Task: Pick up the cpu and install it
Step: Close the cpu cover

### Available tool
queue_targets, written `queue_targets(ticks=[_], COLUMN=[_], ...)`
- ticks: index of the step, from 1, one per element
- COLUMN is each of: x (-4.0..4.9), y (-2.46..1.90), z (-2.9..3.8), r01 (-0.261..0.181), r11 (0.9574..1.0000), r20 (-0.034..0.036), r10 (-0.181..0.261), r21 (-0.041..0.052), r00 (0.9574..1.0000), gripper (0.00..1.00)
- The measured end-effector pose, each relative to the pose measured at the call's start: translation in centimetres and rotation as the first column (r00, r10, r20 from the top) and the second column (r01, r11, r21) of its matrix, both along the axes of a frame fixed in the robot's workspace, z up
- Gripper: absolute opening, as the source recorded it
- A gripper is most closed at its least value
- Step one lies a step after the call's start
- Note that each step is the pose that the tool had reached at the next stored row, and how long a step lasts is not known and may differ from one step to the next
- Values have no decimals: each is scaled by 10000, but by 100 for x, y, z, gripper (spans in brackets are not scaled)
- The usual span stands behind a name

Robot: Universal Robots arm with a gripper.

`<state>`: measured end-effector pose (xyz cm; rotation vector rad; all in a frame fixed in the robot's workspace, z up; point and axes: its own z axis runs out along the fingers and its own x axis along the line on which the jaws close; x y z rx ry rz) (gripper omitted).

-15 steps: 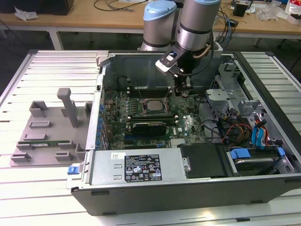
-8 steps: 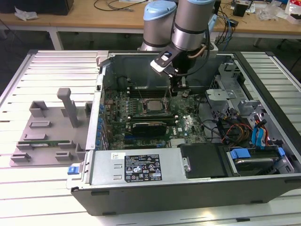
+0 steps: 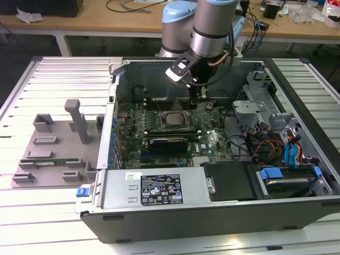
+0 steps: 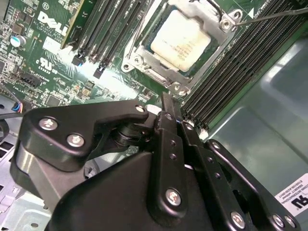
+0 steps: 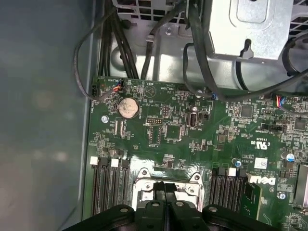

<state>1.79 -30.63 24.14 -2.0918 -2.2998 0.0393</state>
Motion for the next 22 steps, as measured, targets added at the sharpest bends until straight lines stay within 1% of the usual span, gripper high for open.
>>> queue_targets(ticks=[4,13,17,18,20,21,22], x=[-51,-119,-169,-201,-265,-315,-395], y=[0,0,0,0,0,0,0], z=[-14,-47,-86,-135,-161,-170,-188], r01=[0,0,0,1,0,0,-1], r11=[10000,10000,10000,10000,10000,10000,10000], r20=[0,0,0,0,0,0,0], r10=[0,0,0,-1,0,0,1], r21=[0,0,0,0,0,0,0], r00=[10000,10000,10000,10000,10000,10000,10000], gripper=[11,11,11,11,11,11,11])
